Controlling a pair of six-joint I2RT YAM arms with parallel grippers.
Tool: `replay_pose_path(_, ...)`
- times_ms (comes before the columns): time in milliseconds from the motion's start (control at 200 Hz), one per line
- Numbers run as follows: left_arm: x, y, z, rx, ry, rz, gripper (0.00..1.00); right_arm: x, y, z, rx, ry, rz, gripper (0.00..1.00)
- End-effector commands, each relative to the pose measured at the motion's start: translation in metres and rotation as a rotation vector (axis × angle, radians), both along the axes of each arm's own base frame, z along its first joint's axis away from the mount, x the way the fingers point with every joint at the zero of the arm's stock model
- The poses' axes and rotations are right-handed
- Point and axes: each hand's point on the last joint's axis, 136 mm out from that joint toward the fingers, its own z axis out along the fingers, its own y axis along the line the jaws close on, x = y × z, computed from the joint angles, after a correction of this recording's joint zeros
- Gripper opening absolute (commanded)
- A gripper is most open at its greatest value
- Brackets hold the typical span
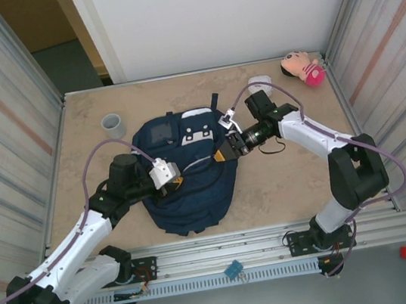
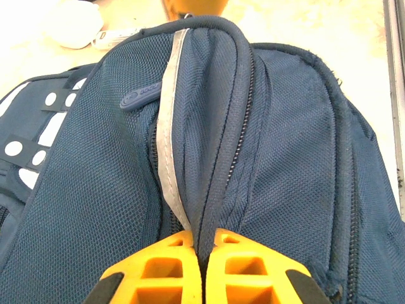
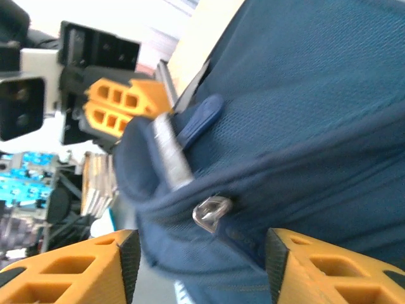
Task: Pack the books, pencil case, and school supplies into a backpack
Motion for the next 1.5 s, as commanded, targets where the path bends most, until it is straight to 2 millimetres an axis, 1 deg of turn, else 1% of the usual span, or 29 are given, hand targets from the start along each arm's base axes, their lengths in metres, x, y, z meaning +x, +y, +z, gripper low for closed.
replay_pose_path(0,0.012,-0.008,0.046,-0.084,-0.156,-0.023,0.00,-0.037,-0.004,0.032,0.060,0.051,0.074,0.54)
replay_pose_path(55,0.012,-0.009,0.046,-0.087,-0.154,-0.023,0.00,-0.038,-0.006,0.036,0.049,0.023,0.062,0.57)
replay_pose_path(110,0.012,-0.009,0.048,-0.092,-0.158,-0.024,0.00,-0.031,-0.009,0.034,0.010,-0.021,0.026,0.62)
replay_pose_path(180,0.011,-0.009,0.049,-0.095,-0.158,-0.027,0.00,-0.015,-0.013,0.029,-0.039,-0.081,-0.033,0.64)
replay_pose_path(231,0.011,-0.009,0.049,-0.095,-0.158,-0.027,0.00,-0.003,-0.014,0.027,-0.055,-0.114,-0.068,0.69)
replay_pose_path(291,0.011,-0.009,0.049,-0.096,-0.158,-0.028,0.00,0.012,-0.013,0.025,-0.062,-0.159,-0.096,0.74)
replay_pose_path(371,0.010,-0.009,0.049,-0.097,-0.156,-0.030,0.00,0.026,-0.008,0.024,-0.049,-0.200,-0.111,0.77)
replay_pose_path(471,0.009,-0.010,0.049,-0.099,-0.155,-0.032,0.00,0.033,-0.001,0.018,-0.030,-0.188,-0.097,0.78)
replay_pose_path(616,0.009,-0.010,0.049,-0.106,-0.152,-0.031,0.00,0.033,0.008,0.005,-0.014,-0.123,-0.060,0.78)
replay_pose_path(686,0.009,-0.010,0.050,-0.117,-0.155,-0.028,0.00,0.027,0.015,0.003,0.005,-0.088,-0.034,0.76)
replay_pose_path(747,0.010,-0.010,0.050,-0.118,-0.158,-0.027,0.00,0.017,0.019,0.005,0.022,-0.061,-0.005,0.73)
replay_pose_path(812,0.010,-0.010,0.051,-0.115,-0.159,-0.026,0.00,0.008,0.018,0.007,0.031,-0.044,0.006,0.69)
replay_pose_path(922,0.010,-0.009,0.049,-0.111,-0.158,-0.022,0.00,-0.004,0.011,0.011,0.026,-0.047,0.001,0.58)
replay_pose_path(1002,0.010,-0.009,0.049,-0.111,-0.160,-0.021,0.00,-0.008,0.008,0.014,0.026,-0.057,-0.006,0.47)
replay_pose_path(1057,0.011,-0.009,0.050,-0.112,-0.162,-0.020,0.00,-0.009,0.007,0.015,0.025,-0.055,-0.008,0.43)
replay_pose_path(1203,0.011,-0.010,0.052,-0.115,-0.161,-0.027,0.00,-0.005,0.010,0.008,0.012,-0.033,-0.010,0.42)
replay_pose_path(1298,0.011,-0.010,0.052,-0.113,-0.164,-0.026,0.00,-0.002,0.011,0.001,-0.013,-0.030,-0.016,0.48)
replay_pose_path(1353,0.011,-0.010,0.053,-0.114,-0.166,-0.026,0.00,0.000,0.011,-0.003,-0.034,-0.033,-0.024,0.49)
replay_pose_path(1423,0.010,-0.010,0.052,-0.115,-0.162,-0.026,0.00,0.000,0.010,-0.010,-0.069,-0.035,-0.033,0.48)
replay_pose_path(1493,0.011,-0.010,0.052,-0.114,-0.160,-0.022,0.00,0.000,0.008,-0.013,-0.096,-0.034,-0.042,0.44)
